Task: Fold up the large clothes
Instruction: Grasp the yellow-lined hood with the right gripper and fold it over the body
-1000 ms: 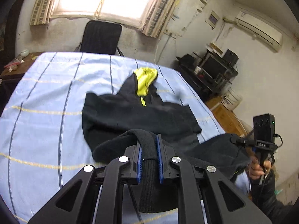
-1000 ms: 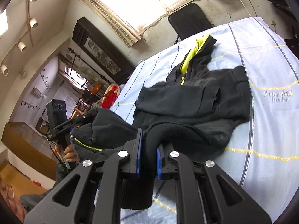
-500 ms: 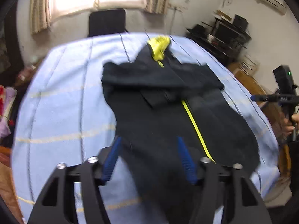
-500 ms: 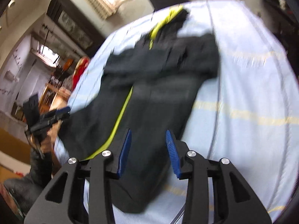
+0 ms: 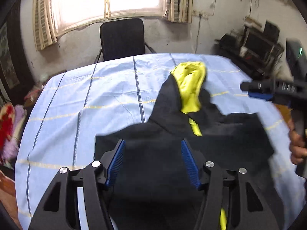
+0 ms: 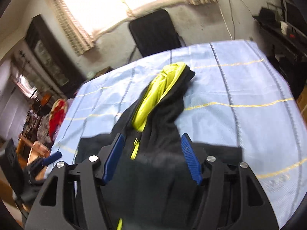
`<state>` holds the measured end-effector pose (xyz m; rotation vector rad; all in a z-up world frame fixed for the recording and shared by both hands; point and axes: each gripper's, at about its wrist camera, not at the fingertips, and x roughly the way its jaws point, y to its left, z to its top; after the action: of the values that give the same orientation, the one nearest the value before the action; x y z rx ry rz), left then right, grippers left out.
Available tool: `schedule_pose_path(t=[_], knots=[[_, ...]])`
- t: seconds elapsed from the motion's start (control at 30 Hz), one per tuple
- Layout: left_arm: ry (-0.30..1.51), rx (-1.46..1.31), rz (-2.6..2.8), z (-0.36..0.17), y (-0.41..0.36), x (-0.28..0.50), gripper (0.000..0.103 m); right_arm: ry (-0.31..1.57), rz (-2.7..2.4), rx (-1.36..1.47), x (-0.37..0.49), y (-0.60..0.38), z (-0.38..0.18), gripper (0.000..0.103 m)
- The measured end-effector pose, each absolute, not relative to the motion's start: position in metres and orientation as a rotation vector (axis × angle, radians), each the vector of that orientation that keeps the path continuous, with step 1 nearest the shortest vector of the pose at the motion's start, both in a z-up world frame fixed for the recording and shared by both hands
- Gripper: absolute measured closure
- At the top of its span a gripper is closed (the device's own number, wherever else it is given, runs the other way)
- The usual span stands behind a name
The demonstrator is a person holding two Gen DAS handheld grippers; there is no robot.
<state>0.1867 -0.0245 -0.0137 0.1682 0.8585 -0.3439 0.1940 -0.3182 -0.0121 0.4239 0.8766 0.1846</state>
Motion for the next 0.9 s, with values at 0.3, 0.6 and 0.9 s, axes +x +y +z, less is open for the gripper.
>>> schedule_pose_path(t=[0.3,0.6,0.9], knots=[[0.926,0.048,-0.374,-0.094,-0.034,0.215,0.041,0.913,0.078,0.584,0.288,-0.318,-0.079,0.043],[0.928,-0.061,-0.437,-0.094,-0.017,0.216,0.04,0.871,0.029,0.666,0.334,-0.333,-0.113,0.041],[0.901,-0.19,-0.412,-0.074,0.023,0.212,0.04,0.7,0.209,0.412,0.301,-0.303,-0.057,0.09]])
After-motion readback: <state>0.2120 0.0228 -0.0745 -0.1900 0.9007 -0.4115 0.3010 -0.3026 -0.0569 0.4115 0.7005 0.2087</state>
